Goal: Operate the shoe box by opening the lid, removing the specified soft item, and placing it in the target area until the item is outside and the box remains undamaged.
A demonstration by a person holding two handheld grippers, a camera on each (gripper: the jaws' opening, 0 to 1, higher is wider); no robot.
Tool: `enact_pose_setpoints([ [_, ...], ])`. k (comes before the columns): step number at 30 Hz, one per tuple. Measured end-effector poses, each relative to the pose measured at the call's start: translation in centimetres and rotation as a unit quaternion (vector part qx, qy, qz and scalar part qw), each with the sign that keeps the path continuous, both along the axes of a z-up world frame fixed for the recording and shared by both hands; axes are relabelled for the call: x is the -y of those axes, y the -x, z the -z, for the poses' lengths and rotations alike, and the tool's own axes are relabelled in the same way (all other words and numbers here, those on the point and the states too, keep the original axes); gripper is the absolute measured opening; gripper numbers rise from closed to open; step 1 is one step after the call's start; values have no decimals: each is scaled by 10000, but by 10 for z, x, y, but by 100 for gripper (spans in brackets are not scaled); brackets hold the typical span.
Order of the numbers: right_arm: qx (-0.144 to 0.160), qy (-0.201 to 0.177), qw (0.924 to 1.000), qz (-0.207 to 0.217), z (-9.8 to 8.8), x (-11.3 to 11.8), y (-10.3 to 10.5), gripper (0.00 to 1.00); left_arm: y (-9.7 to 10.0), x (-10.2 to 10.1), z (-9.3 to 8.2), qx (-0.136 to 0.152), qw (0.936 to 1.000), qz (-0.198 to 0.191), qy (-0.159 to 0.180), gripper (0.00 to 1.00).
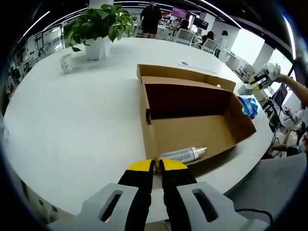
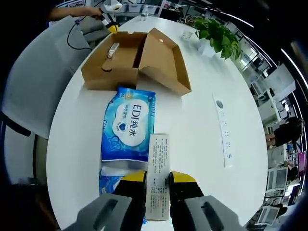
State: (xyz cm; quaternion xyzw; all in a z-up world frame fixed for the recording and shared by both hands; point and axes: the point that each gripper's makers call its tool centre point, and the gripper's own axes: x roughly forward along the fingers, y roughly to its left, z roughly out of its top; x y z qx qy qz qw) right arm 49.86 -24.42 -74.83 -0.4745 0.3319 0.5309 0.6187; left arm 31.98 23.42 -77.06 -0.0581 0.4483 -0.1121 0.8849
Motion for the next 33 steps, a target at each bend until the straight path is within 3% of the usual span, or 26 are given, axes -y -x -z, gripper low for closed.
enact_pose_setpoints([
  [25,-99,386,9989,233,55,43,-23,14,0,1,-1,-38,10000,-33,-52,4],
  [33,-110,542,9983,189,63,56,-26,14,0,1,-1,-59,9999,-13,-84,4],
])
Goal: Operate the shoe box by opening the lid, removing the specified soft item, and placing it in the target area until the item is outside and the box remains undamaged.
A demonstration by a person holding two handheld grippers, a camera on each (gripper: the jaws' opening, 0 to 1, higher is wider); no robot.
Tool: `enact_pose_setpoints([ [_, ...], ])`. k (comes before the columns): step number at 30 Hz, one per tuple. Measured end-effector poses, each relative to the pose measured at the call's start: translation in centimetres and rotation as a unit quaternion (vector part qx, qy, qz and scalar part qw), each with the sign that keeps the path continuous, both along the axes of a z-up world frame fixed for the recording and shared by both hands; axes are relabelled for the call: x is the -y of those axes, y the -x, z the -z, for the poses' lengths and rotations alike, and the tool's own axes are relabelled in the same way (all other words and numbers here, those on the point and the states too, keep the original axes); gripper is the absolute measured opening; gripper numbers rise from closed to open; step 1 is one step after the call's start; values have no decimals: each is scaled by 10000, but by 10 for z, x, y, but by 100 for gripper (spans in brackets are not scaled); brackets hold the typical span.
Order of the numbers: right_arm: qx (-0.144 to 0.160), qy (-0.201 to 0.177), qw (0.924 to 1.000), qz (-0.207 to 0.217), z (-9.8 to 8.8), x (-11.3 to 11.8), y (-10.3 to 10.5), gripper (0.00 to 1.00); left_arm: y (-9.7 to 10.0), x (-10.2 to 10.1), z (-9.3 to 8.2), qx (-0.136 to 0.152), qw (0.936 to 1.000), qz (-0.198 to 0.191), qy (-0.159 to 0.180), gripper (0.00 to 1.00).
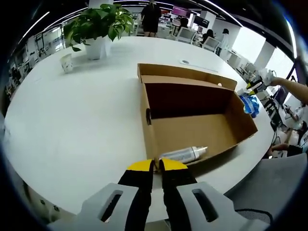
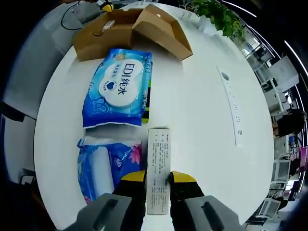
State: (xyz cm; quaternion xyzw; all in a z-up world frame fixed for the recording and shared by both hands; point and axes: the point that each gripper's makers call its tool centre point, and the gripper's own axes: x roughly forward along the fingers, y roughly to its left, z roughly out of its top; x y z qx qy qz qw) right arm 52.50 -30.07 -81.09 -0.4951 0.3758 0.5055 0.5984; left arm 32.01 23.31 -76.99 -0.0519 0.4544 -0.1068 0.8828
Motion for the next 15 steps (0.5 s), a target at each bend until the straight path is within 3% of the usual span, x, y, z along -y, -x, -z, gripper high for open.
enact_pose_setpoints([
  [15,77,244,9996,-75,-1,6,-8,15,-1,0,1,16,10000,17,-3,4],
])
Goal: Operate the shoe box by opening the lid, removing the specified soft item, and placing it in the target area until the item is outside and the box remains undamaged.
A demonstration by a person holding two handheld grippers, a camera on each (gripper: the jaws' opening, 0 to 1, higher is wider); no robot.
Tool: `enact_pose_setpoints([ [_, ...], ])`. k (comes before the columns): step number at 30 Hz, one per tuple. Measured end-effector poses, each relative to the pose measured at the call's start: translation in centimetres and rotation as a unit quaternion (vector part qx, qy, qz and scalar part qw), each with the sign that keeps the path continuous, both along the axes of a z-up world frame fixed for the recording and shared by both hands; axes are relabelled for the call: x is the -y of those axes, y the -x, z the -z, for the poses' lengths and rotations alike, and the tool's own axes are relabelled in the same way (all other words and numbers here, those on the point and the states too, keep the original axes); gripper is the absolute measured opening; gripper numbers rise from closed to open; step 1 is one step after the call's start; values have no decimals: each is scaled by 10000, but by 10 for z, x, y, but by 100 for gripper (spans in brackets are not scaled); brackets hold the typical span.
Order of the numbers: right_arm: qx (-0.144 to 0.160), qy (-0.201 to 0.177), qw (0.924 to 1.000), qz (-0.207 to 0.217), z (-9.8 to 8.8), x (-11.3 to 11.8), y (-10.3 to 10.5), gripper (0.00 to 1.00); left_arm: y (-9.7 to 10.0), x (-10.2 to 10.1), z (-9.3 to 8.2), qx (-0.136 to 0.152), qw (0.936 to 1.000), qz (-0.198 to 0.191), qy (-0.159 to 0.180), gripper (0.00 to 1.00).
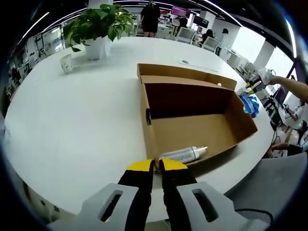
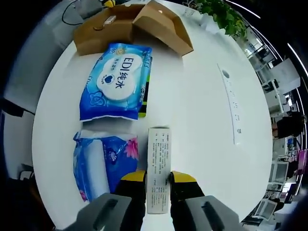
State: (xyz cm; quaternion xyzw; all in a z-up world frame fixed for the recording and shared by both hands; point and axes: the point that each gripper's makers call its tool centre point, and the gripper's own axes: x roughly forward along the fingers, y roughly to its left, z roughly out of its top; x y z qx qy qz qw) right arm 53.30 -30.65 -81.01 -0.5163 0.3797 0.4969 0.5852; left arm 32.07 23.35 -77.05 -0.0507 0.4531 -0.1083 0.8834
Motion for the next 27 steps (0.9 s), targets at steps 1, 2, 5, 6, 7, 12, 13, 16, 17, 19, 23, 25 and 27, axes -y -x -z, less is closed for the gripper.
enact_pose_setpoints([
  [1,3,7,10000,3,0,0,0,15,0,0,0,6,10000,-2,6,4],
  [2,8,26,10000,21,0,0,0,15,0,0,0,9,10000,-7,13,4],
  [5,41,76,10000,17,0,0,-2,15,0,0,0,14,10000,2,26,4],
  [6,53,93,9999,9,1,0,-2,15,0,0,0,11,10000,7,27,4],
  [7,68,108,9999,1,1,0,-2,15,0,0,0,9,10000,11,26,4],
  [12,181,112,9997,78,-3,-2,-7,16,0,0,0,21,10000,49,-8,4],
  [13,212,98,9997,96,-5,-2,-9,17,0,0,0,23,10000,54,-19,4],
  [16,240,66,9996,103,-8,-4,-9,18,0,-1,0,29,10000,79,-43,4],
  [17,245,69,9996,106,-8,-4,-9,18,0,-1,0,26,10000,80,-44,4],
  [19,300,62,9994,147,-10,-4,-10,19,-1,-1,0,29,9999,103,-62,4],
  [23,422,-36,9987,267,-19,-5,-11,23,-2,-1,0,63,9996,216,-159,5],
  [25,565,-134,9976,367,-26,-6,-12,23,-2,0,-1,68,9994,259,-210,5],
  [27,639,-170,9963,546,-33,-5,-11,23,-2,0,-1,68,9992,301,-258,5],
])
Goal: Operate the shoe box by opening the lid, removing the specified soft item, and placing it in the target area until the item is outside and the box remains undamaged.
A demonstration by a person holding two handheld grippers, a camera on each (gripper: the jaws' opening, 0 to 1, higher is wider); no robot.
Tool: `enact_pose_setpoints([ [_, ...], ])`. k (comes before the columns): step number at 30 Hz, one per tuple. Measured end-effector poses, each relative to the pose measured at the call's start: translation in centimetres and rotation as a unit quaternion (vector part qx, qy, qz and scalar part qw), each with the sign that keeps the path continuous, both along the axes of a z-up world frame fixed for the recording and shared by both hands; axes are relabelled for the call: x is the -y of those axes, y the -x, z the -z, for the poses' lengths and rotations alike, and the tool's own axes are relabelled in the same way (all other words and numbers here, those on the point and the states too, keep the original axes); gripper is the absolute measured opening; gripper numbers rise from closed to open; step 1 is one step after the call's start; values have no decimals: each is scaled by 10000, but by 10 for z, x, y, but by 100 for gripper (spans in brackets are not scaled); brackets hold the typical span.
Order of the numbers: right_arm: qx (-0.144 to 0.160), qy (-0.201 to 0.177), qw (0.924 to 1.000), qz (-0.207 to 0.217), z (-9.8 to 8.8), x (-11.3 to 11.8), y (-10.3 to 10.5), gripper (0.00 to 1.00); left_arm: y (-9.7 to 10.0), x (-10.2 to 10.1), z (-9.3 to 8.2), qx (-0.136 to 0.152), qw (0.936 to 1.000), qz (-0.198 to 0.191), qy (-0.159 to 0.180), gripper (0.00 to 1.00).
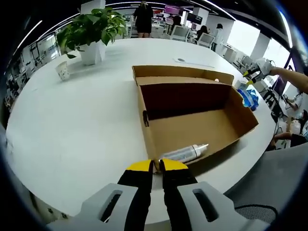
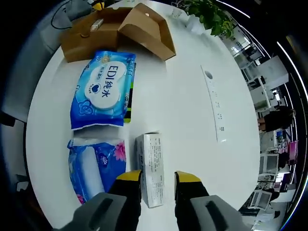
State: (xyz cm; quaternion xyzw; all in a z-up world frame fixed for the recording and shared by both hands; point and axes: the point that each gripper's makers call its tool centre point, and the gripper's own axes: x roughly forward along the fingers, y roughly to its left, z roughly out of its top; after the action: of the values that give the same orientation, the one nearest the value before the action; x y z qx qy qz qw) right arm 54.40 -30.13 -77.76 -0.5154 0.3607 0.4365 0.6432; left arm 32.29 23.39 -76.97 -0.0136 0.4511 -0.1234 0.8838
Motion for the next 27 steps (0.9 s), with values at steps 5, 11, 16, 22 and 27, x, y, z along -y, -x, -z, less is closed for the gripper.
enact_pose_setpoints([
  [5,38,-215,9994,273,-13,-1,12,28,-1,0,-2,40,9999,88,-64,5],
  [11,72,-536,9964,658,-22,-4,18,38,-4,0,-9,159,9994,268,-170,7],
  [16,89,-803,9933,826,-31,-14,33,41,-10,0,-17,243,9988,370,-211,10],
  [22,36,-1185,9873,1056,-39,-29,54,52,-17,3,-25,331,9967,648,-355,13],
  [27,-40,-1543,9799,1264,-44,-43,74,54,-23,11,-32,411,9927,1020,-497,13],
])
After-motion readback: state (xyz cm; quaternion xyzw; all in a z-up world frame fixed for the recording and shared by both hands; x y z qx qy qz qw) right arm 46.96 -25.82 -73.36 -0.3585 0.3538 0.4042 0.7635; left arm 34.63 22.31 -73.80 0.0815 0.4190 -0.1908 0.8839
